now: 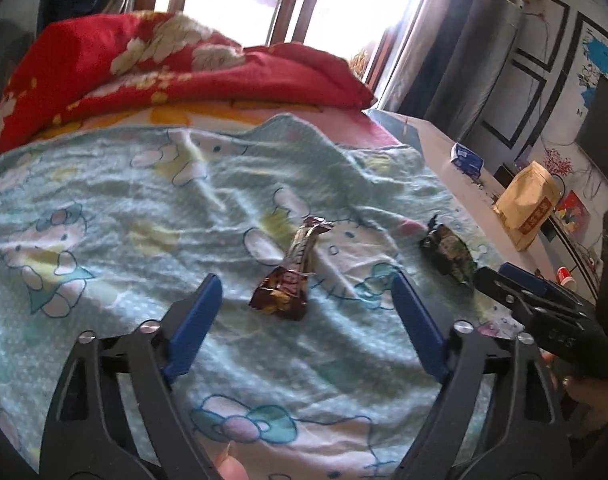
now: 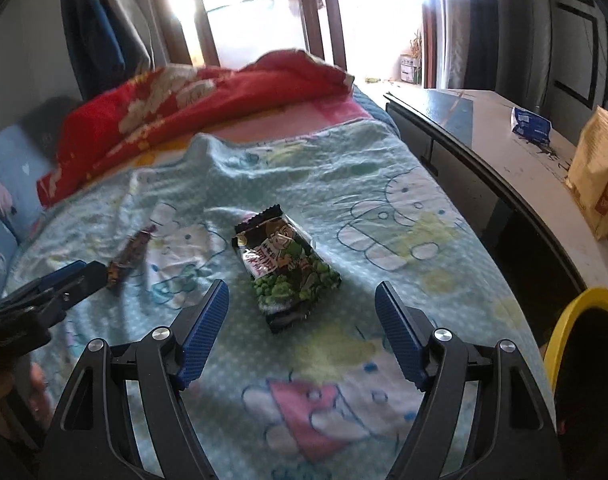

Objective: Collect trash
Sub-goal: 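Grasp the chocolate bar with the left tool while the right tool grasps the green snack bag, then carry the chocolate bar and green snack bag with both tools over the bin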

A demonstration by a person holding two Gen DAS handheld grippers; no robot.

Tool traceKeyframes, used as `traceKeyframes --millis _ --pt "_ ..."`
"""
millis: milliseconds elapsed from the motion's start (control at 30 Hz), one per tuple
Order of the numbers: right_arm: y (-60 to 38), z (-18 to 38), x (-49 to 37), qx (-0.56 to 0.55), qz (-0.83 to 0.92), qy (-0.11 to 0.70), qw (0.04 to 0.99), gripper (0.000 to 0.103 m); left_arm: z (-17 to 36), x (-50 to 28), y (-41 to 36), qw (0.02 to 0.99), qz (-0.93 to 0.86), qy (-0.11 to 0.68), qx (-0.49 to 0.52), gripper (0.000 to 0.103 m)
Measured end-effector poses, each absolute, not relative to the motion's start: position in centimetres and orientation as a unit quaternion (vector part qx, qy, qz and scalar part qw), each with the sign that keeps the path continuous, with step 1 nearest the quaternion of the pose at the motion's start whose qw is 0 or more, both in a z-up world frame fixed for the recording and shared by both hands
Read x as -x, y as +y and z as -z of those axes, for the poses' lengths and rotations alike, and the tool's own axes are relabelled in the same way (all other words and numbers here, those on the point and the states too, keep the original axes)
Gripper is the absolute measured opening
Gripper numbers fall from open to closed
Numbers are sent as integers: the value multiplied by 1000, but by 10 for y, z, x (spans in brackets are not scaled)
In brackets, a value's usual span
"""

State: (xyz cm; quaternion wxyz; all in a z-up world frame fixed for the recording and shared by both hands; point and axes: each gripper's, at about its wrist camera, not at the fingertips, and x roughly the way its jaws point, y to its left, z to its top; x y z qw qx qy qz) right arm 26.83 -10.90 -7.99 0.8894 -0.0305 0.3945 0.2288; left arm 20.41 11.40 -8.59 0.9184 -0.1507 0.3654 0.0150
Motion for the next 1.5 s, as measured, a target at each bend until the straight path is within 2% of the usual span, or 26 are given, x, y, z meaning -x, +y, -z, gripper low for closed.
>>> traceKeyframes --millis 133,267,400,467,533,600,733,933,1333,1400,1500 --pt "-95 89 -281 53 -229 405 884 71 96 -212 119 908 -9 385 165 59" --pt "-89 101 -289 59 -223 426 875 54 102 -219 119 903 -5 398 165 57" --pt "-96 100 -288 40 -222 421 878 43 103 -225 115 901 -11 408 149 52" --pt "-105 99 -287 19 -222 421 879 40 104 -227 112 901 -18 412 136 45" --pt "-112 99 -285 0 -223 421 879 37 104 -228 111 900 -22 414 132 31" --pt "-119 97 -281 -16 -222 420 880 33 104 -227 112 900 -24 415 133 21" --pt "-134 92 -270 -35 -221 411 884 28 102 -225 110 902 -15 411 131 17" --pt "-156 80 -256 -53 -220 394 891 25 90 -217 93 914 11 386 126 16" --pt "-201 52 -237 -70 -200 354 911 25 64 -209 45 923 78 359 117 14" --pt "-209 49 -235 -74 -195 351 913 25 59 -207 37 924 90 355 114 9" --pt "-219 45 -232 -77 -190 346 915 25 54 -206 26 924 104 351 113 9"
